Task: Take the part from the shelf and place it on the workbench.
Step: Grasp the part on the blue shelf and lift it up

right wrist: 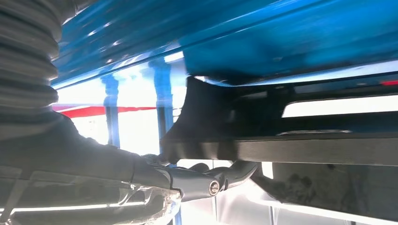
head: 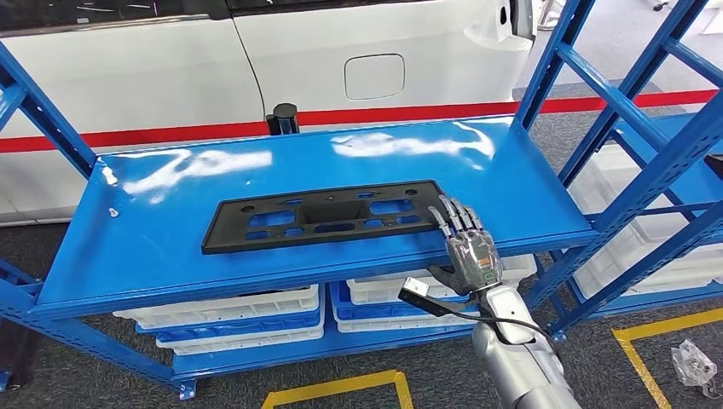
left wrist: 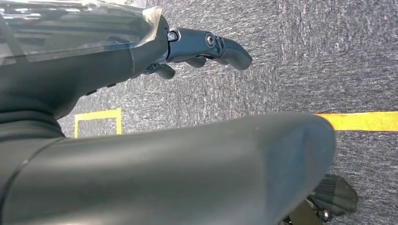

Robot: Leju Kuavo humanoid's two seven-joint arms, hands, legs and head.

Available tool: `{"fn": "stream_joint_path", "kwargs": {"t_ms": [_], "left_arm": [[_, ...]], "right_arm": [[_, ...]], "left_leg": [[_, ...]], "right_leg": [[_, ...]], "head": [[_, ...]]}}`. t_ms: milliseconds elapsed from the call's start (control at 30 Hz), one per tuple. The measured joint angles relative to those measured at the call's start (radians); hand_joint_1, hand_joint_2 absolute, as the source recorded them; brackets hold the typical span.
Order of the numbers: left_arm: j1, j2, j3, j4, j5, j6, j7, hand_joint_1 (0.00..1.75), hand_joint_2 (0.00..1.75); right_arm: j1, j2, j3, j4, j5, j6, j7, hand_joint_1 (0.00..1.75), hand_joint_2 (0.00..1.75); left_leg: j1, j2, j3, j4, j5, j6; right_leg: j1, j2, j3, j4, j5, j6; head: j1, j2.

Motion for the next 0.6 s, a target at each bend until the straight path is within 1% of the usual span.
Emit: {"fn": "stream_joint_path", "kwargs": {"t_ms": [300, 600], "left_arm": [[-0.002, 0.001, -0.002, 0.0, -0.002, 0.005, 0.002, 0.0, 0.0], [-0.003, 0.001, -0.002, 0.0, -0.003, 0.009, 0.004, 0.0, 0.0]], "right_arm": [[-0.031, 0.013, -0.069, 0.041, 0.043, 0.0, -0.004, 0.0, 1.75], [-0.038, 0.022, -0.086, 0.049, 0.048, 0.0, -0.01, 0.0, 1.75]], "left_leg": [[0.0, 0.006, -0.008, 0.0, 0.008, 0.001], [0.0, 0.007, -0.011, 0.0, 0.012, 0.0]], "right_leg": [[0.0, 0.0, -0.006, 0.0, 0.011, 0.0], [0.0, 0.0, -0.011, 0.0, 0.019, 0.001]], "head": [[0.0, 0.0], [0.0, 0.0]]}}
